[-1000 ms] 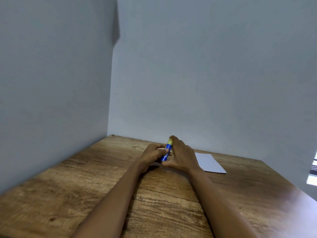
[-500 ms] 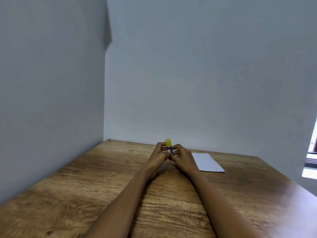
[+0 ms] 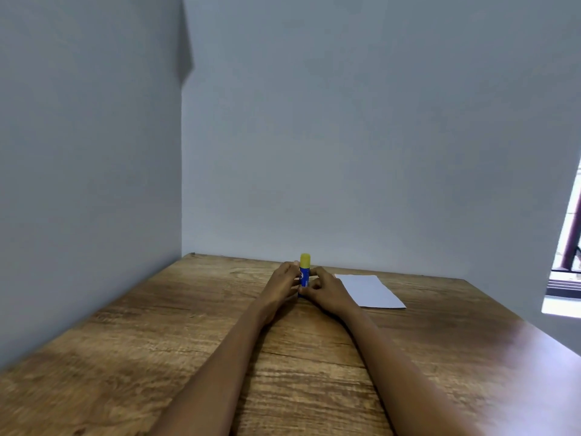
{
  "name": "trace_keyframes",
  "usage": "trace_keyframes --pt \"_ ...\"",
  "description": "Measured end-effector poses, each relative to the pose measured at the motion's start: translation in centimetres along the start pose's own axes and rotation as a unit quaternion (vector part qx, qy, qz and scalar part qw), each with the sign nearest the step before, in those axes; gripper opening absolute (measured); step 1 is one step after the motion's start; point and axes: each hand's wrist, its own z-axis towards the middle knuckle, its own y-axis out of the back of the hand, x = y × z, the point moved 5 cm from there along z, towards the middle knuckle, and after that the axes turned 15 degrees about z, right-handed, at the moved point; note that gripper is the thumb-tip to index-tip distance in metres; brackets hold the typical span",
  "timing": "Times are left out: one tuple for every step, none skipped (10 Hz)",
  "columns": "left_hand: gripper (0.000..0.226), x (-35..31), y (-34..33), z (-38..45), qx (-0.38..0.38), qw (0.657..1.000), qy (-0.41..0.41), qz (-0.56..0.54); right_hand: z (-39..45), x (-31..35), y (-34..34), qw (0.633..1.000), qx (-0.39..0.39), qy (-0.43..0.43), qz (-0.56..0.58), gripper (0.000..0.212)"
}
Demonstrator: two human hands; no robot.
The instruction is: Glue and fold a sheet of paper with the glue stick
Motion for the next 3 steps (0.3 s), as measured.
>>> trace_keyframes --pt "0.020 0.1 0.5 0.0 -0.026 0.999 -0.014 0.022 0.0 -0.2 -0.3 1.000 0.020 -0.005 -0.011 0.054" --pt "0.030 0.2 1.6 -0.1 -0.100 0.984 -0.056 0.140 -0.5 0.4 0.0 0.999 0.043 -0.020 -0.025 0.065" --pt "0.036 -0.3 3.1 -1.5 -0.190 0.930 -0.110 0.296 -1.9 1.0 0.6 0.992 -0.012 0.005 -0.128 0.063"
